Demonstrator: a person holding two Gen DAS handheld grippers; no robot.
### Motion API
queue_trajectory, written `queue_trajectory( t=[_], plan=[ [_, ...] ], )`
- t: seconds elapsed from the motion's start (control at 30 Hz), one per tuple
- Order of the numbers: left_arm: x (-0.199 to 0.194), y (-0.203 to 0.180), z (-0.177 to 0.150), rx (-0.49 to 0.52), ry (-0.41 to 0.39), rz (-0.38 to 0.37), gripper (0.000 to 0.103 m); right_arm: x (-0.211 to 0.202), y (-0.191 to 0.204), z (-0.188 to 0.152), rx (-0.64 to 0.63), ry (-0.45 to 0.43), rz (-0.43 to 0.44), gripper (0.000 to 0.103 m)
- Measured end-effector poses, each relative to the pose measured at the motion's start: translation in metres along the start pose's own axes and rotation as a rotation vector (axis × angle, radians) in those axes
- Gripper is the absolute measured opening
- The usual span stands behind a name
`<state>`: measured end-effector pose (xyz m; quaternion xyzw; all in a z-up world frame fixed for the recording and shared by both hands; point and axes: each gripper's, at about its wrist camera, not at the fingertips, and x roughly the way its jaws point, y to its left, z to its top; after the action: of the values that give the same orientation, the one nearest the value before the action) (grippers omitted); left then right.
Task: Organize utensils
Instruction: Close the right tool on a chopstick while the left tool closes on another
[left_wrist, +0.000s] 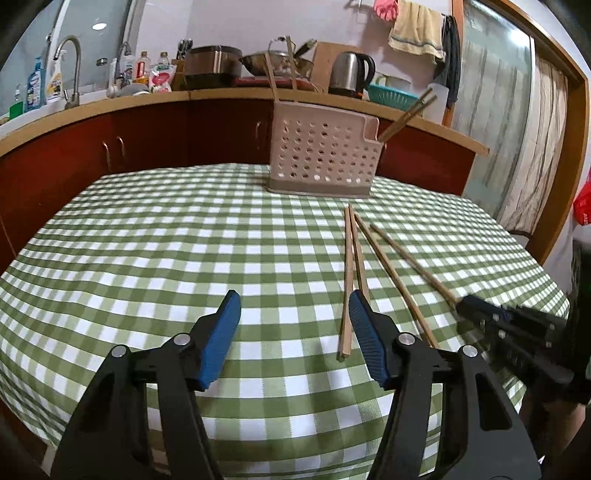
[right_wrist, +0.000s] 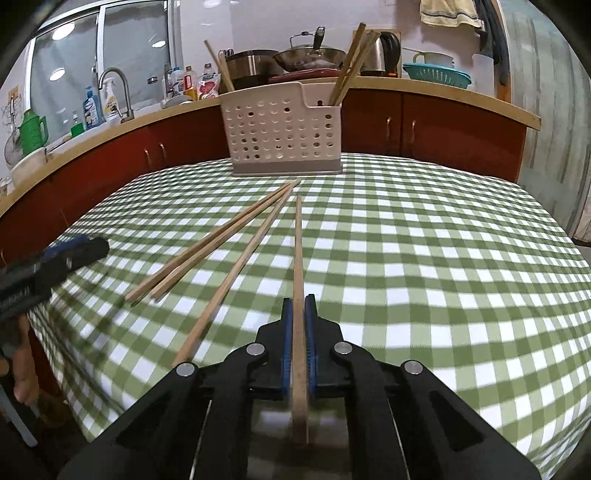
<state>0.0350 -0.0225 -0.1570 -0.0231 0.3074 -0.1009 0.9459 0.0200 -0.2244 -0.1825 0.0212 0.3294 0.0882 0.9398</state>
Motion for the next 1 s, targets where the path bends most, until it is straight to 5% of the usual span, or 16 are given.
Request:
queue_trajectory(
  t=[0.43, 0.87, 1.0],
  plan=[
    [0.028, -0.009, -0.013, 0.038, 0.081, -0.043, 0.047, 0.019, -0.008, 0.013, 0.016, 0.008, -0.003, 0.007],
    [0.036, -0.022, -0.018, 0.113, 0.094, -0.078, 0.010, 0.020, -0.011, 0.012, 0.027, 0.003, 0.002, 0.007],
    [0.036, -0.023, -0.018, 0.119, 0.094, -0.079, 0.008, 0.017, -0.012, 0.009, 0.031, -0.001, 0.005, 0.007]
  ],
)
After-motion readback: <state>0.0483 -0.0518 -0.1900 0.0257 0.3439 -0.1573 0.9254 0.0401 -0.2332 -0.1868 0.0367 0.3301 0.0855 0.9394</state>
